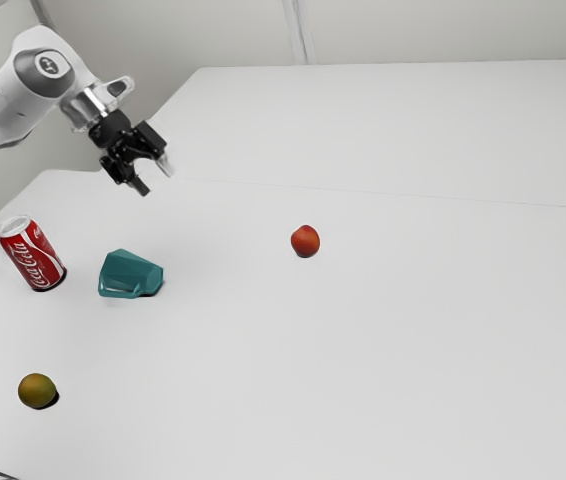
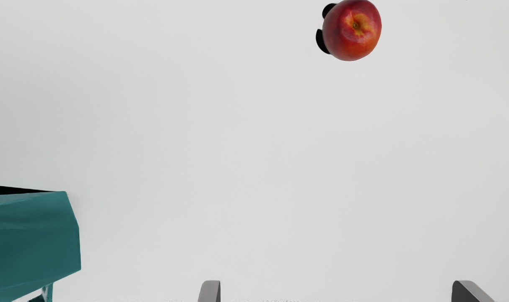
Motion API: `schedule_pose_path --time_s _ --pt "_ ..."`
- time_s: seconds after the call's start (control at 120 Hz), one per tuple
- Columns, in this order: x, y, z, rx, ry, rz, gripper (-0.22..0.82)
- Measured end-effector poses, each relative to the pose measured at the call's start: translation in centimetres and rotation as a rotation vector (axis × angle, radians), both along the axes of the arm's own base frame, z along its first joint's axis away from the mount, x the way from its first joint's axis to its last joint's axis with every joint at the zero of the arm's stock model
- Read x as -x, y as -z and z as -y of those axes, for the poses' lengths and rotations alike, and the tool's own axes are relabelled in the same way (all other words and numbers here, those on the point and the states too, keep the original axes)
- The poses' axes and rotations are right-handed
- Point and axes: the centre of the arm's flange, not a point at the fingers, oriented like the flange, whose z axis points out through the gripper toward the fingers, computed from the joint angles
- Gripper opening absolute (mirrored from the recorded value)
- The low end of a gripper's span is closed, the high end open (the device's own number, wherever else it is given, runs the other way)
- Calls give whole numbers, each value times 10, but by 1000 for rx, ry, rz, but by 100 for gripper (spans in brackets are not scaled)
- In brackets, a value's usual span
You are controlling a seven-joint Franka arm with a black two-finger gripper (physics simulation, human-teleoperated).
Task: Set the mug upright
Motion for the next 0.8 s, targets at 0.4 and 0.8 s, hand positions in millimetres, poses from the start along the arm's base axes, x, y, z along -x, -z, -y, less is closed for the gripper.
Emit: schedule_pose_path --time_s 0.4,0.8 --pt "35 77 -155 173 -162 -29 60" --pt "43 138 -170 181 -132 -76 60"
